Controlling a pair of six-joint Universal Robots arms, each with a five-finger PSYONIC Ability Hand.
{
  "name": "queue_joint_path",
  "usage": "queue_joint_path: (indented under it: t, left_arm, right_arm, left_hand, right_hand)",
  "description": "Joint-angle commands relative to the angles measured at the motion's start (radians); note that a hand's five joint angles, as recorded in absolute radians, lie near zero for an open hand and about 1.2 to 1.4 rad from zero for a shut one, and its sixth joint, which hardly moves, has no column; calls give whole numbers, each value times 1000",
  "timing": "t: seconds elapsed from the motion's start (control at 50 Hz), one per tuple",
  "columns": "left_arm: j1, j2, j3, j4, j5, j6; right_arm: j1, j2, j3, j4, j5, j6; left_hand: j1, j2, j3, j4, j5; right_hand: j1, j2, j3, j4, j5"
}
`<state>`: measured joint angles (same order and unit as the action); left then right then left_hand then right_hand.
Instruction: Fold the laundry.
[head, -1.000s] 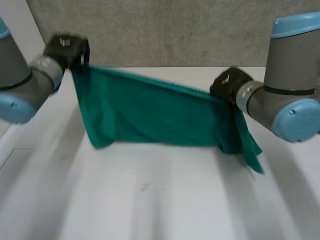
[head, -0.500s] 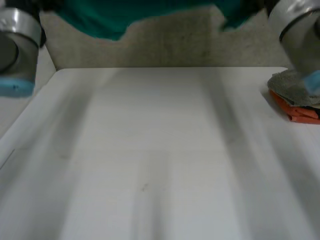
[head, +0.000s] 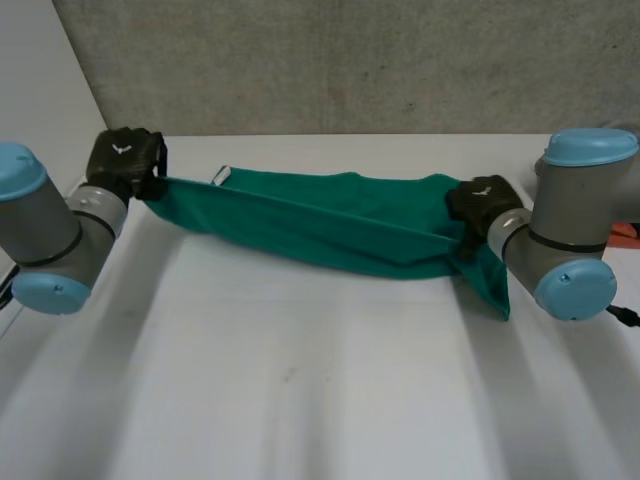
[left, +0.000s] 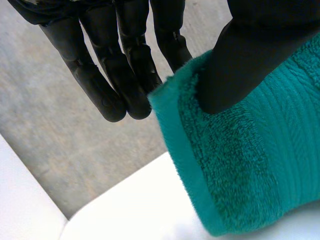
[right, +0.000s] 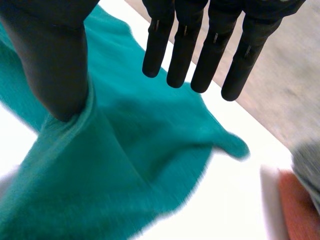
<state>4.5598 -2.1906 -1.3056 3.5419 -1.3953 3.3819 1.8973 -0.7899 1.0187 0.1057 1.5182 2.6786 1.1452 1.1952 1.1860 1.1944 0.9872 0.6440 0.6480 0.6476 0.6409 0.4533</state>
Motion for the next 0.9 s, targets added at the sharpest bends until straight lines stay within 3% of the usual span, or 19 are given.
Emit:
queue_joint_path:
  t: [0.02, 0.22, 0.26, 0.28, 0.36, 0.44, 0.54, 0.6, 0.68, 0.78, 0.9]
  left_arm:
    - [16, 69, -18, -27, -1, 2]
    - [30, 109, -73, -51, 16, 28]
    - [33, 123, -92, -78, 22, 50]
    - [34, 130, -98, -92, 24, 59]
    - [44, 173, -145, -199, 39, 108]
    - [70, 245, -217, -363, 48, 233]
    - [142, 328, -302, -570, 58, 422]
    - [188, 370, -365, -751, 94, 594]
    - [209, 376, -386, -876, 133, 721]
    - [167, 359, -318, -807, 150, 671]
    - [84, 244, -157, -680, 76, 482]
  right_arm:
    - [-58, -26, 24, 54, 135, 194]
    - [-121, -83, 70, 207, 47, 245]
    - [-132, -106, 83, 235, 8, 221]
    - [-136, -114, 87, 241, -9, 204]
    - [-152, -155, 116, 302, -102, 34]
    - [-174, -227, 187, 449, -158, -251]
    - [-217, -291, 270, 640, -124, -554]
    - [-266, -336, 326, 727, -93, -766]
    - [-277, -351, 337, 677, -95, -789]
    - [-258, -324, 314, 562, -118, -709]
    - [-215, -264, 262, 393, -158, -632]
  left_hand:
    - [251, 201, 210, 202, 235]
    - [251, 201, 210, 202, 235]
    - [251, 201, 210, 202, 235]
    - [251, 201, 210, 202, 235]
    - [251, 201, 210, 202, 235]
    - [251, 201, 210, 202, 235]
    - [251, 201, 210, 202, 235]
    - [251, 201, 210, 202, 235]
    - [251, 201, 210, 202, 235]
    - [251, 201, 210, 202, 235]
    - [251, 201, 210, 202, 235]
  right_hand:
    - [21, 17, 17, 24, 37]
    - [211, 207, 208, 214, 227]
    - [653, 649, 649, 656, 669]
    - [751, 747, 748, 754, 767]
    - [752, 748, 749, 755, 768]
    - [752, 748, 749, 755, 768]
    - [752, 748, 749, 755, 768]
    - [752, 748, 749, 755, 768]
    - [752, 748, 749, 755, 768]
    - [752, 748, 749, 755, 768]
    - [752, 748, 749, 755, 768]
